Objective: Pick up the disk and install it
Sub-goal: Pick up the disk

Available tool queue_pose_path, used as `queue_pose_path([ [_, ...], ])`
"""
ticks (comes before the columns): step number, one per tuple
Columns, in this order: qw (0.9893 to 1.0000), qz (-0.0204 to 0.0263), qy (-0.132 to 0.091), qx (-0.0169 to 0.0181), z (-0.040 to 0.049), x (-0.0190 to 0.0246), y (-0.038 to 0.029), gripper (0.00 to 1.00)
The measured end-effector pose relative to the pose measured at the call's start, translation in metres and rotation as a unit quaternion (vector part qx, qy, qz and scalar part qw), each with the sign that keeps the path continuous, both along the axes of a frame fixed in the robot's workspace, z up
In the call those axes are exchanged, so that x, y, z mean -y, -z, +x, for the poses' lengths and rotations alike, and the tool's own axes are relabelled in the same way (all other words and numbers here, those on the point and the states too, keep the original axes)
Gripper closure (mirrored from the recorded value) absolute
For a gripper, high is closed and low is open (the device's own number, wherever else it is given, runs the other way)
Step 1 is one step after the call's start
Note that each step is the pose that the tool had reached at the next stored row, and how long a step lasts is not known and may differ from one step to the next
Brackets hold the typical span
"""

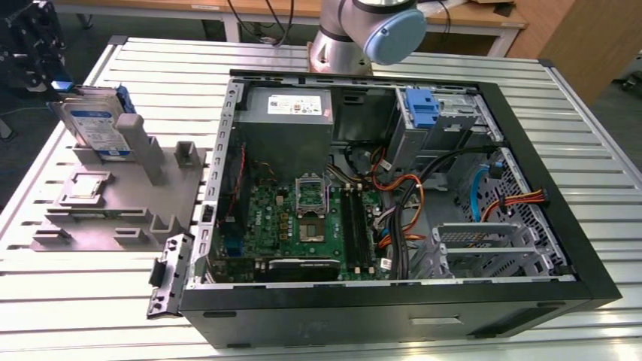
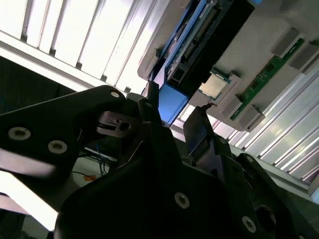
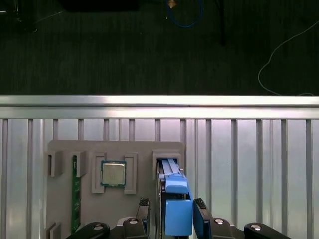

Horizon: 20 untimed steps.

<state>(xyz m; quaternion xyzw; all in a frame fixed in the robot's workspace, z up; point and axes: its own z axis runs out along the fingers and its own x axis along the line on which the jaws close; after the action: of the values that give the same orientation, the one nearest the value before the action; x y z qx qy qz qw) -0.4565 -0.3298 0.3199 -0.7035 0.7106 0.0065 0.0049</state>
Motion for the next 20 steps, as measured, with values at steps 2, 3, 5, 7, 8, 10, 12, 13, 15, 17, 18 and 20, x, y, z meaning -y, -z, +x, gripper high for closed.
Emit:
queue_pose_path([
  [2,1.0000,0.0000,-0.003,0.0002,0.0000,0.0000,0.0032,0.53],
  [3,1.0000,0.0000,-0.004,0.0003,0.0000,0.0000,0.0049,0.53],
  [5,1.0000,-0.0001,-0.005,0.0004,0.0000,0.0000,0.0066,0.53],
  [7,1.0000,0.0000,-0.006,0.0005,0.0000,0.0000,0.0068,0.53],
  [8,1.0000,0.0000,-0.006,0.0005,0.0000,0.0000,0.0070,0.53],
  [10,1.0000,-0.0001,-0.006,0.0005,0.0000,0.0000,0.0070,0.53],
  [12,1.0000,0.0000,-0.006,0.0005,0.0000,0.0000,0.0070,0.53],
  [13,1.0000,0.0000,-0.006,0.0006,0.0000,-0.0002,0.0072,0.53],
  [15,1.0000,0.0000,-0.006,0.0006,-0.0003,-0.0010,0.0077,0.53],
  [17,1.0000,0.0002,-0.006,0.0006,-0.0005,-0.0015,0.0088,0.53],
  [18,1.0000,0.0003,-0.006,0.0006,-0.0008,-0.0016,0.0095,0.53],
  [20,1.0000,0.0004,-0.006,0.0005,-0.0012,-0.0016,0.0115,0.53],
])
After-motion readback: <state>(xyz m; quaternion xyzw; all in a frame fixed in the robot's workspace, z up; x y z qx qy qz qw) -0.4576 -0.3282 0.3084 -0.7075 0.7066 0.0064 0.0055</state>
